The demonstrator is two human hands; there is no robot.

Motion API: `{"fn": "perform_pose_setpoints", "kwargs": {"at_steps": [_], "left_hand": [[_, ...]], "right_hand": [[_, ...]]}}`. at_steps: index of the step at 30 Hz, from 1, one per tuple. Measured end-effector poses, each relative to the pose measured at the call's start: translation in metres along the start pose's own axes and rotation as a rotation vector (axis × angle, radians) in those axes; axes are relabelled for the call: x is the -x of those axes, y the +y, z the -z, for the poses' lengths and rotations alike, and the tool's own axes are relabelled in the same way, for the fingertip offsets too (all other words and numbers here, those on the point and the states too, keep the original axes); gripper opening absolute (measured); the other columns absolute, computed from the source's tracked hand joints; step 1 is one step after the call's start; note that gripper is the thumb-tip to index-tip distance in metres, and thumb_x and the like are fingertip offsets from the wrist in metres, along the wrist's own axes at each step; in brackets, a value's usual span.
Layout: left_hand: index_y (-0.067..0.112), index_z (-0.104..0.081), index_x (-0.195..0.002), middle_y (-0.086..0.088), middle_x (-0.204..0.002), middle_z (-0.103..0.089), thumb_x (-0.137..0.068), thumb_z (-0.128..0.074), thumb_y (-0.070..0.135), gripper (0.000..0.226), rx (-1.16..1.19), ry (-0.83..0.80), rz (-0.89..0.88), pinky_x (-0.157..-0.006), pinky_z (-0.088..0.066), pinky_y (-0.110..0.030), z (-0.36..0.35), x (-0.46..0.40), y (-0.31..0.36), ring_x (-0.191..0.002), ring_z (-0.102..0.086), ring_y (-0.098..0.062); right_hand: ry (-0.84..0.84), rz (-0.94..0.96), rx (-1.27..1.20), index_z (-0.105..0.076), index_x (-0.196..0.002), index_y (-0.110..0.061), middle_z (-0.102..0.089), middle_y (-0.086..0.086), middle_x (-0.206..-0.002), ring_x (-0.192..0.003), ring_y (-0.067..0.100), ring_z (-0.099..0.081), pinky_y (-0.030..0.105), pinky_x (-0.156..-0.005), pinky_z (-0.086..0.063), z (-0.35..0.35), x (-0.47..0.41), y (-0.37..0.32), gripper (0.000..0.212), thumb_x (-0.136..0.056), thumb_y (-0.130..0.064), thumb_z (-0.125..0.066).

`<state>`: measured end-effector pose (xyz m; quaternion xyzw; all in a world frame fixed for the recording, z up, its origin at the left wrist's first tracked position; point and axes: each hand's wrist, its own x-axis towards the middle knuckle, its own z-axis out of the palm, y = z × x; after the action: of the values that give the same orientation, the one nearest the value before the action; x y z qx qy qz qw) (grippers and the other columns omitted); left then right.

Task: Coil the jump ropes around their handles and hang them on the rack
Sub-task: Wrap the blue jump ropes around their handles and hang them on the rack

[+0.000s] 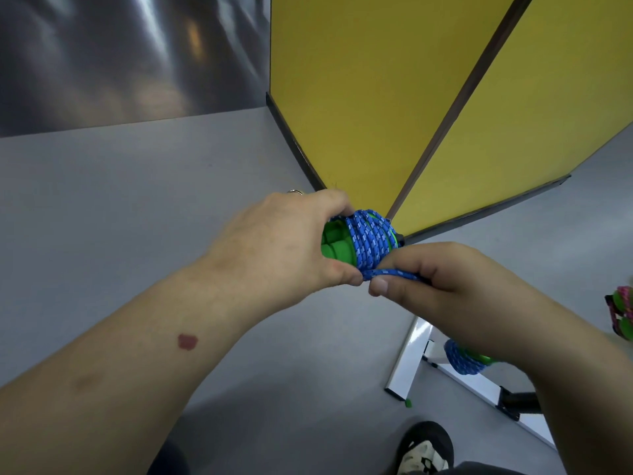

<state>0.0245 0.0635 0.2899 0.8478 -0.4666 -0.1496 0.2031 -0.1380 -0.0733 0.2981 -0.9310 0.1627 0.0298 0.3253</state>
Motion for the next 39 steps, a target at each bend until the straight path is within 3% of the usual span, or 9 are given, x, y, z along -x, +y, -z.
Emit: {"fn": "perform_pose_setpoints", "kwargs": {"at_steps": [4,8,14,17,19,22,25,32,39], "left_hand": [[0.051,-0.051,-0.125,0.018,-0.109,-0.063,-0.065,-0.080,0.069,0.069,-0.039,-0.065,-0.034,-0.074,-0.053,-0.032,0.001,0.001,0.002,-0.095,-0.059,-0.009],[0.052,-0.051,-0.122,0.018,-0.109,-0.063,-0.063,-0.080,0.070,0.069,-0.059,-0.091,-0.058,-0.078,-0.056,-0.036,-0.001,0.000,0.003,-0.095,-0.060,-0.010],[0.051,-0.051,-0.117,0.017,-0.099,-0.061,-0.065,-0.080,0.069,0.062,-0.110,-0.173,-0.146,-0.066,-0.051,-0.030,-0.003,0.003,0.007,-0.089,-0.058,-0.009],[0.049,-0.047,-0.107,0.018,-0.087,-0.055,-0.064,-0.081,0.069,0.058,-0.122,-0.203,-0.190,-0.058,-0.042,-0.026,-0.002,0.006,0.011,-0.080,-0.054,-0.004],[0.048,-0.045,-0.103,0.018,-0.085,-0.054,-0.063,-0.082,0.068,0.058,-0.102,-0.223,-0.206,-0.056,-0.041,-0.025,-0.001,0.008,0.014,-0.076,-0.054,-0.002],[0.050,-0.043,-0.107,0.020,-0.092,-0.059,-0.060,-0.087,0.063,0.065,-0.033,-0.253,-0.215,-0.060,-0.049,-0.024,0.001,0.012,0.018,-0.078,-0.057,0.000],[0.052,-0.039,-0.109,0.021,-0.103,-0.062,-0.058,-0.091,0.059,0.074,0.057,-0.282,-0.215,-0.070,-0.058,-0.030,0.002,0.015,0.023,-0.086,-0.062,-0.001],[0.052,-0.033,-0.111,0.022,-0.105,-0.060,-0.057,-0.093,0.054,0.081,0.118,-0.277,-0.239,-0.073,-0.058,-0.032,0.005,0.020,0.024,-0.088,-0.062,0.000],[0.045,-0.034,-0.107,0.020,-0.104,-0.059,-0.064,-0.086,0.061,0.069,0.065,-0.228,-0.226,-0.062,-0.050,-0.026,0.002,0.018,0.022,-0.079,-0.058,0.000]], "right_hand": [[0.091,0.112,-0.006,-0.070,-0.079,-0.020,-0.056,-0.002,-0.067,-0.063,0.014,-0.052,0.027,-0.052,-0.040,-0.002,0.000,0.002,0.035,-0.086,-0.052,-0.059],[0.186,0.165,0.003,-0.075,-0.079,-0.024,-0.061,-0.007,-0.070,-0.072,0.012,-0.058,0.015,-0.056,-0.039,0.001,-0.001,0.001,0.016,-0.083,-0.039,-0.073],[0.291,0.222,0.005,-0.078,-0.082,-0.024,-0.067,-0.009,-0.079,-0.078,0.013,-0.063,0.016,-0.061,-0.045,0.004,-0.002,-0.001,0.009,-0.075,-0.027,-0.083],[0.310,0.172,-0.149,-0.078,-0.081,-0.022,-0.069,-0.006,-0.080,-0.080,0.015,-0.067,0.025,-0.061,-0.054,0.002,-0.003,0.000,0.010,-0.074,-0.023,-0.084],[0.302,0.124,-0.289,-0.077,-0.080,-0.021,-0.072,-0.007,-0.079,-0.079,0.012,-0.070,0.024,-0.060,-0.056,0.002,-0.003,0.001,0.010,-0.073,-0.022,-0.084],[0.301,0.033,-0.483,-0.073,-0.077,-0.016,-0.071,-0.005,-0.072,-0.067,0.005,-0.068,0.019,-0.057,-0.053,0.003,-0.004,0.005,0.014,-0.069,-0.021,-0.084],[0.267,-0.058,-0.605,-0.069,-0.079,-0.014,-0.068,0.002,-0.073,-0.069,0.013,-0.067,0.028,-0.059,-0.055,0.004,-0.007,0.017,0.025,-0.068,-0.024,-0.090],[0.121,-0.174,-1.039,-0.068,-0.084,-0.012,-0.061,0.008,-0.075,-0.063,0.019,-0.059,0.027,-0.057,-0.053,-0.002,-0.014,0.028,0.022,-0.067,-0.008,-0.081],[0.382,-0.052,-1.062,-0.070,-0.093,-0.013,-0.072,0.007,-0.082,-0.066,0.013,-0.067,0.025,-0.063,-0.056,-0.003,-0.014,0.018,0.020,-0.074,-0.007,-0.074]]}}
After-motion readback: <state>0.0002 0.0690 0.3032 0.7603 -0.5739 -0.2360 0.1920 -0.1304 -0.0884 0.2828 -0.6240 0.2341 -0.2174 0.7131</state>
